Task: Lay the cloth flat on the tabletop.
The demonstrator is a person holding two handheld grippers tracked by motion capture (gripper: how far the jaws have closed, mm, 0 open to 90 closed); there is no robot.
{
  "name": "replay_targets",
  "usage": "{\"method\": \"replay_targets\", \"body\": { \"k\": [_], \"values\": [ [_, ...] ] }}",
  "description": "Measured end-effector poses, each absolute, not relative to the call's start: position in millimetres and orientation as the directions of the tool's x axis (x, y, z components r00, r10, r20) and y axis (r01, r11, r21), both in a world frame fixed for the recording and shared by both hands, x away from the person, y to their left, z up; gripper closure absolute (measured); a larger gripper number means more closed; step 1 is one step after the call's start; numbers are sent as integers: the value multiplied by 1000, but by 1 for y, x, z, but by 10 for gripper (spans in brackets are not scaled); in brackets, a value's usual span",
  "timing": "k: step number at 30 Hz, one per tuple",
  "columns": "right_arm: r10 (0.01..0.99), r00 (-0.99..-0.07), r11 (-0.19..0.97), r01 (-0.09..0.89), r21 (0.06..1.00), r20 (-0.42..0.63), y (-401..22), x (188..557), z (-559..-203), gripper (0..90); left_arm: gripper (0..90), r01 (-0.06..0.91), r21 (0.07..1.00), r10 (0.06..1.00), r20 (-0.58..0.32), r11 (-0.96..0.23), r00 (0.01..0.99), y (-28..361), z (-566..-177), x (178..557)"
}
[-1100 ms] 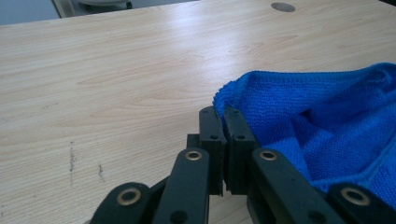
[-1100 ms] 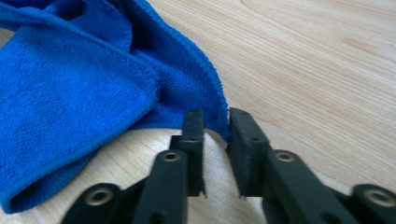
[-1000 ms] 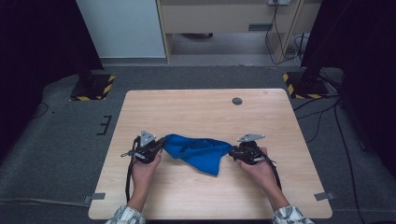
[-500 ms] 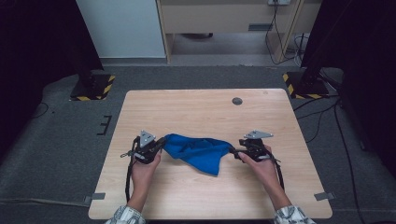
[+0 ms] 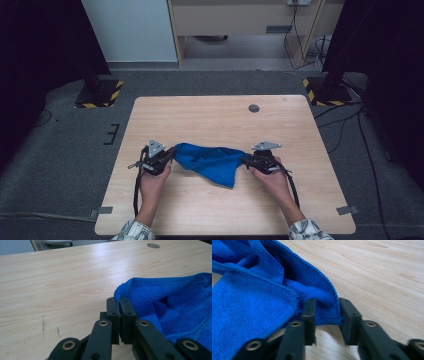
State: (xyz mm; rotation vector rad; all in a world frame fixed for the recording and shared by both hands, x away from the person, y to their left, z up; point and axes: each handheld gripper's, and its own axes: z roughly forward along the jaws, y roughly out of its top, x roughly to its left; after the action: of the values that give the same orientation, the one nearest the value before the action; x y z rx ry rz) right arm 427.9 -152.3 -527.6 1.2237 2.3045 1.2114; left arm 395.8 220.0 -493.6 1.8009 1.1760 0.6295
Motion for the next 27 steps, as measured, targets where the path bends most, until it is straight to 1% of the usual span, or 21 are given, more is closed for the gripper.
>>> {"method": "replay_targets", "body": {
  "k": [3,4,6,11,22,27],
  "values": [
    [774,-616,290,553,781,148,-154,427,-526,819,874,464,869,904,-48,-172,425,220,-494,396],
    [775,-615,288,550,784,147,-154,426,-525,862,874,462,870,903,-49,-172,427,220,-493,396],
    [775,-612,274,550,789,158,-156,425,-522,878,874,461,871,903,-48,-172,428,220,-493,396],
    [775,-609,246,535,808,167,-162,420,-513,885,874,457,876,900,-67,-153,430,221,-492,396],
    [767,-628,244,473,846,131,-174,407,-477,887,874,430,891,893,-71,-143,444,218,-484,392],
    [770,-624,230,465,855,132,-176,406,-470,887,874,406,904,894,-70,-131,443,219,-480,391]
  ]
}}
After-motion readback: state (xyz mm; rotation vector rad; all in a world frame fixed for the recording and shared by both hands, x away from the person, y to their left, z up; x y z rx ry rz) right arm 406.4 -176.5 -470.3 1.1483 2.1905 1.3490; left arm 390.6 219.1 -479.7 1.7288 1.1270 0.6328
